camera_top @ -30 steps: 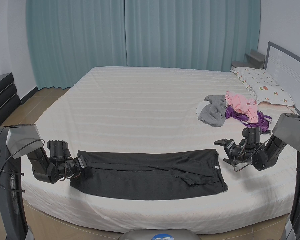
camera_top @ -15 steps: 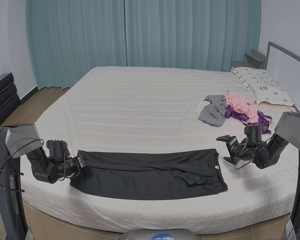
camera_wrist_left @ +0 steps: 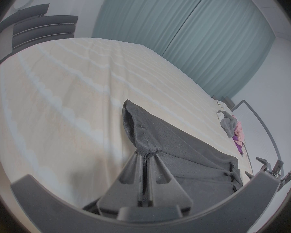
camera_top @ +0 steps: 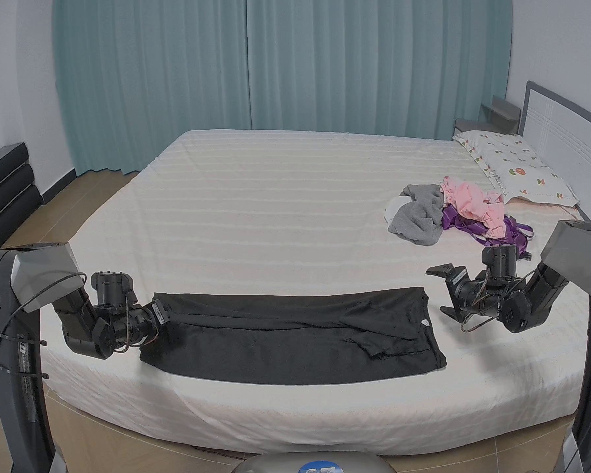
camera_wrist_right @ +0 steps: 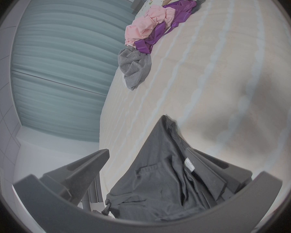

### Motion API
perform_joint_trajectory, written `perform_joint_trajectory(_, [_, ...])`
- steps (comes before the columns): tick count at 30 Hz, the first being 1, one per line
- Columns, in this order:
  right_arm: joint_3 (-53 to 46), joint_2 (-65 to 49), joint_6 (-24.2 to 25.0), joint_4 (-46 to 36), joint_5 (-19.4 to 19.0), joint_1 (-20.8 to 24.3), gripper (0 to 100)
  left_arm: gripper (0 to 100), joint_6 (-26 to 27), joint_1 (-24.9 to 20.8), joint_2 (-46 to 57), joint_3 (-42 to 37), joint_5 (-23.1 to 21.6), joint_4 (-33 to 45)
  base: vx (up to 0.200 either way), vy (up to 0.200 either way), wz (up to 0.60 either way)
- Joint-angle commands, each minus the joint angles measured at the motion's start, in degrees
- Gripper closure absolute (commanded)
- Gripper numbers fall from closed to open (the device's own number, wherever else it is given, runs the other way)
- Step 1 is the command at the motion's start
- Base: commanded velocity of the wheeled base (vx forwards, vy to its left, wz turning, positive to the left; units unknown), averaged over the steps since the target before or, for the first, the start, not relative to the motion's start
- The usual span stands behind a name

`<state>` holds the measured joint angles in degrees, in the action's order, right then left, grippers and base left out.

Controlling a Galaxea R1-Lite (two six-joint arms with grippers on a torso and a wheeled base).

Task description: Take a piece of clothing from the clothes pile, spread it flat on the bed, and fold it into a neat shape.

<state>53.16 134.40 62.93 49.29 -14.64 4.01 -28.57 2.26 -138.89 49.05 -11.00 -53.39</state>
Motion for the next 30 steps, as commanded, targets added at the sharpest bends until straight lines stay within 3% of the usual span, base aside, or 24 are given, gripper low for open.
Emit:
perform_joint_trajectory(1, [0.01,0.16,0.0,0.2,-0.04,0.03,0,100,-0.52,-0.06,0.02,0.25,0.01,0.05,0.0,0.0,0.0])
perform_joint_trajectory(11, [-0.08,0.16,-0.09,0.37,-0.04,0.12,0,100,-0.78,-0.32,-0.07,0.25,0.01,-1.27,0.0,0.0,0.0])
perform_joint_trajectory(22, [-0.08,0.16,-0.09,0.37,0.05,0.21,0,100,-0.87,-1.38,2.13,-0.36,0.19,-1.36,0.0,-0.2,0.0])
perform_joint_trajectory(26, [-0.08,0.16,-0.09,0.37,0.05,0.21,0,100,-4.47,-1.9,6.26,-1.07,1.15,-1.36,0.0,-0.2,0.0])
perform_joint_trajectory(30, [-0.08,0.16,-0.09,0.37,0.05,0.21,0,100,-4.82,-3.49,8.81,-2.74,1.33,-1.36,0.0,-0.2,0.0])
